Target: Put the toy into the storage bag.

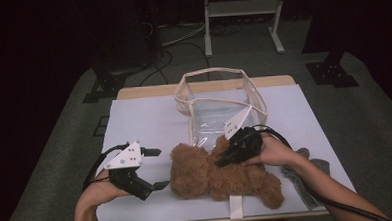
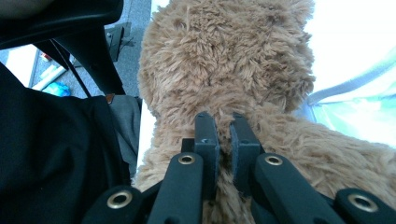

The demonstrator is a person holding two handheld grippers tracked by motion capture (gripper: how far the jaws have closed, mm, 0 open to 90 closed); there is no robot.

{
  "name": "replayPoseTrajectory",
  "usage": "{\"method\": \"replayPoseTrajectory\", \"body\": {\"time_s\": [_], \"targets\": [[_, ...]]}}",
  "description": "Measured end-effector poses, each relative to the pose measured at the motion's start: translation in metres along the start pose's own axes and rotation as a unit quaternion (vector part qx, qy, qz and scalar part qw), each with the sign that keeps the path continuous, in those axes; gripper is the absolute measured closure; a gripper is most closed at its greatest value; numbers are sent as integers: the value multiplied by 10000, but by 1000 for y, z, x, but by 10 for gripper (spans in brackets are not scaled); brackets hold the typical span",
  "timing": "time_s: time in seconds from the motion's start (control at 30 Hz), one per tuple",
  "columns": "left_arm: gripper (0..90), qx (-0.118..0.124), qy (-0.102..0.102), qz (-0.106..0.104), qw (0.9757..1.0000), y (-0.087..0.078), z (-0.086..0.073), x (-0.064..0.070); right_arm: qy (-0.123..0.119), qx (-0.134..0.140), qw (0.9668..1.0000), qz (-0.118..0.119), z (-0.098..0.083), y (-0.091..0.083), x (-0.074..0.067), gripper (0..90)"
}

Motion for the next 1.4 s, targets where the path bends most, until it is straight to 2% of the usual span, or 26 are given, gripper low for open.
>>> {"method": "replayPoseTrajectory", "body": {"time_s": [0.63,0.97,1.17,1.4], "targets": [[89,95,-32,156,9998,-13,-3,-3,164,281,9995,14,11,-17,0,843],[89,116,-41,208,9997,-18,-5,-4,258,483,9985,-55,20,-34,-1,844],[89,120,-47,219,9997,-20,-5,-4,199,576,9981,-104,31,-47,-4,846],[89,145,-43,240,9996,-22,-6,-5,285,718,9969,-117,36,-54,-2,850]]}}
Point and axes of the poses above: each handheld gripper's, and its own axes: y roughly forward along the jaws, z roughly out of its top, x roughly to its right, the point moved 10 cm from there along y, roughly forward along the jaws, and after that the axes turned 9 degrees about -z, right-handed, at the moved point
